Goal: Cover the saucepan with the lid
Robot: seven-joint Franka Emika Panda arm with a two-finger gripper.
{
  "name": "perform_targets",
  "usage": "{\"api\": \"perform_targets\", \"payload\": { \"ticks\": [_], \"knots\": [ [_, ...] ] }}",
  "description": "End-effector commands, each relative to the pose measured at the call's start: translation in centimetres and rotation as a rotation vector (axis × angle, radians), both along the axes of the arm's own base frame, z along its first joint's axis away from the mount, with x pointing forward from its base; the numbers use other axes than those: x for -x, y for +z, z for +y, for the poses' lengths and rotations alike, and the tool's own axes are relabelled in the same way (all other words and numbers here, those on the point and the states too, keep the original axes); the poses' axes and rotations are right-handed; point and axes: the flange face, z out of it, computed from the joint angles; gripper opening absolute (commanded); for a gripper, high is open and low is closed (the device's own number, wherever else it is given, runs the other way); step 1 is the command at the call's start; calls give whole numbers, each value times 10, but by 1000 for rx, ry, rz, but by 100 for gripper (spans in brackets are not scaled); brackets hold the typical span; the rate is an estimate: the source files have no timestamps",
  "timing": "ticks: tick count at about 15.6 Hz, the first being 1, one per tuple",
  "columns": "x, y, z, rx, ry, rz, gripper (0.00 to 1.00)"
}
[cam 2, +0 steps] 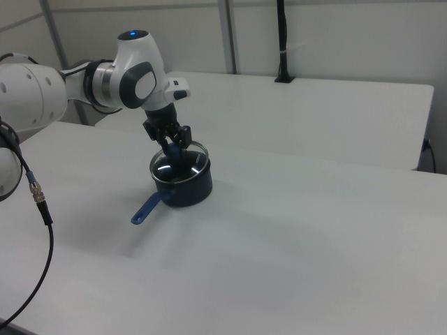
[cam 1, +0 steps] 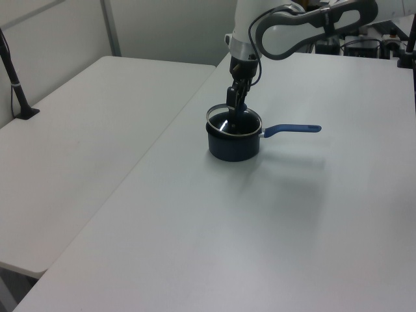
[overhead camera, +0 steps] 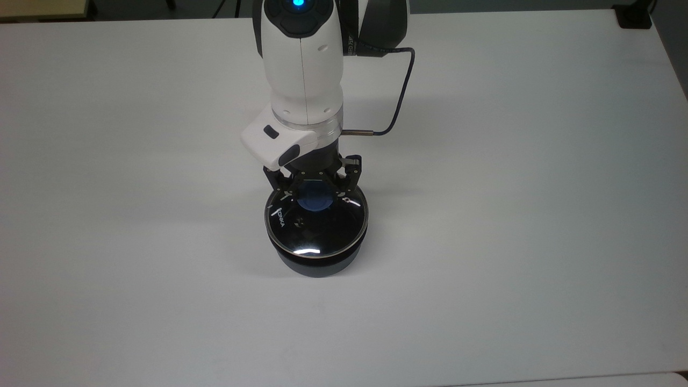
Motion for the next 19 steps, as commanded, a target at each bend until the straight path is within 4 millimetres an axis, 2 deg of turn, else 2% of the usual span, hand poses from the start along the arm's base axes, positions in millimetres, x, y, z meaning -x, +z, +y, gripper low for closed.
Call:
{"api": "perform_targets", "payload": {
  "ticks": [1,3,5,6,11,16,19],
  "knots": [
    [-2,8,-2,0,-8,-16,100],
    [-2,10,-6,0,-14,-17,100],
    [0,22,-14,7,-22,-26,100],
    [7,43,-24,18,-30,-39,100],
    [62,84,-51,87,-46,122,100],
    [118,109,-70,126,-14,173,100],
    [132,118,-83,124,-13,187,100]
  ]
}}
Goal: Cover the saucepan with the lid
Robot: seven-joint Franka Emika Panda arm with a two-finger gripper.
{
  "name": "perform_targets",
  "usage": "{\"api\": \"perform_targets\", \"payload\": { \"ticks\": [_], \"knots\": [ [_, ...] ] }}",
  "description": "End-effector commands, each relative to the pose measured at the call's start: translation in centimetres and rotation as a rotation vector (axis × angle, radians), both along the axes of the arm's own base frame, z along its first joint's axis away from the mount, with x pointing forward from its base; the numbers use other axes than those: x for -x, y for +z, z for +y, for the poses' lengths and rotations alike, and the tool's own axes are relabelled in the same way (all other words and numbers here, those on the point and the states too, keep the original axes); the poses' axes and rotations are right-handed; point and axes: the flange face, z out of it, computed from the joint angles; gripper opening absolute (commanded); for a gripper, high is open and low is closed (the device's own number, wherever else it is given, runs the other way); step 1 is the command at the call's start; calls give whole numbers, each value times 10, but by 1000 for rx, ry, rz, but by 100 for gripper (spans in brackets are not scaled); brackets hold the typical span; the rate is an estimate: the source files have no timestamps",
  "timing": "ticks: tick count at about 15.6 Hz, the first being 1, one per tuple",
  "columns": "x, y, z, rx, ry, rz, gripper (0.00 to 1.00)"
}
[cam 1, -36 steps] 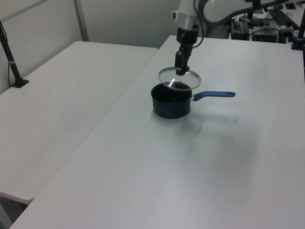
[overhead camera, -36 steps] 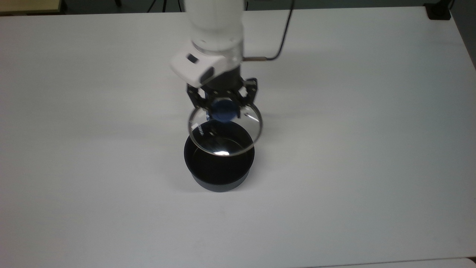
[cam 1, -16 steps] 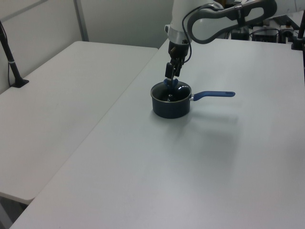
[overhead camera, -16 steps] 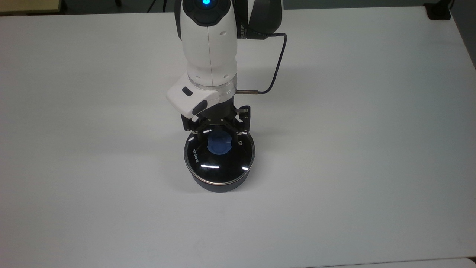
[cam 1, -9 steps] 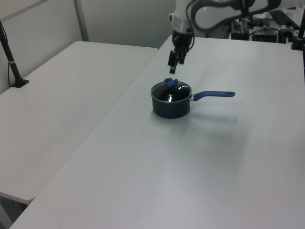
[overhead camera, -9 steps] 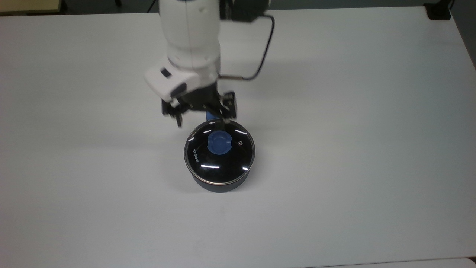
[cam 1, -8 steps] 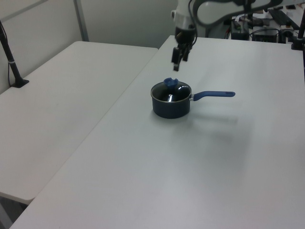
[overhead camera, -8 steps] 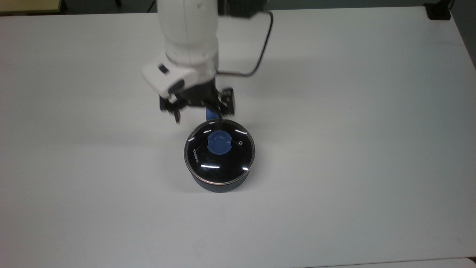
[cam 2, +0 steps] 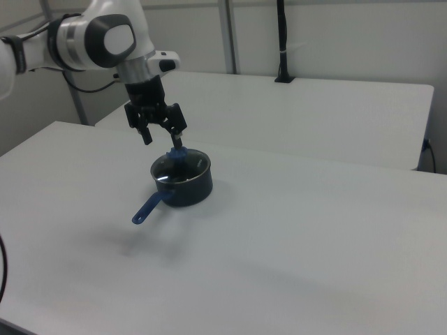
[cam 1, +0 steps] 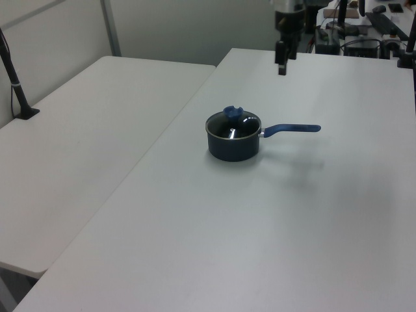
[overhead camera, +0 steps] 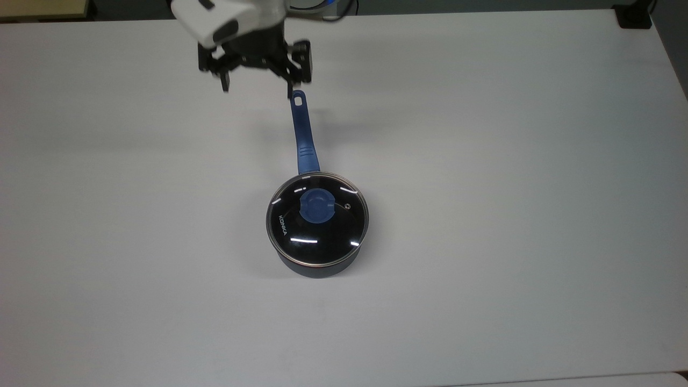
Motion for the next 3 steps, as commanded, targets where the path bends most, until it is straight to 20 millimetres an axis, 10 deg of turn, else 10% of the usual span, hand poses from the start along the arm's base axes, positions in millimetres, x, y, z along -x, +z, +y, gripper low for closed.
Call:
{"api": "perform_targets", "payload": {
  "ticks": [1,3],
  "knots": [
    [29,9,-16,6,10,30,100],
    [29,9,-18,2,4,31,100]
  ]
}}
